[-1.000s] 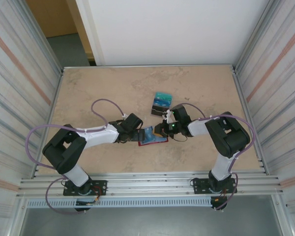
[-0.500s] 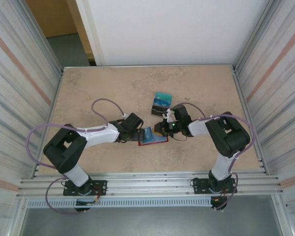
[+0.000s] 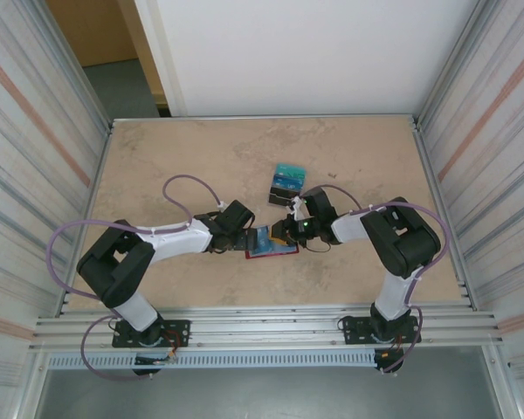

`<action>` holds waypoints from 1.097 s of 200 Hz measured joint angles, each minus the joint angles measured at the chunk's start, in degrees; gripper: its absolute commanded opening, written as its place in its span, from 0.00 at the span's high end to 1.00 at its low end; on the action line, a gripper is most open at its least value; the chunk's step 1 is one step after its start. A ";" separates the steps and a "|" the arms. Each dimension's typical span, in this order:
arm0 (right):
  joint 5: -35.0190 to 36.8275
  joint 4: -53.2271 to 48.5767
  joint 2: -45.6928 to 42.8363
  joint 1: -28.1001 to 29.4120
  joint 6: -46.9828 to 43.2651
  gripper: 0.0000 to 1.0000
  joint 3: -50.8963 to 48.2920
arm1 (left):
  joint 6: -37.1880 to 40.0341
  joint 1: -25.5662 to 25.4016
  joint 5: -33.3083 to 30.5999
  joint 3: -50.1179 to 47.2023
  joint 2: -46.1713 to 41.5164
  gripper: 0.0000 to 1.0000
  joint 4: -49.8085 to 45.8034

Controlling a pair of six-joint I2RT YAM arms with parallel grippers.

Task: Take the credit cards out of the card holder

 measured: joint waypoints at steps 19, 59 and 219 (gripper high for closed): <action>-0.02 0.02 0.22 0.00 0.00 0.84 0.00 | 0.00 0.00 0.00 0.00 0.00 0.01 0.00; -0.04 0.07 0.24 0.00 0.00 0.90 0.00 | 0.00 0.00 0.00 0.00 0.02 0.01 0.00; 0.44 -1.38 -1.40 -2.38 -0.66 1.00 -1.14 | -0.02 0.00 -0.07 0.00 0.02 0.01 -0.02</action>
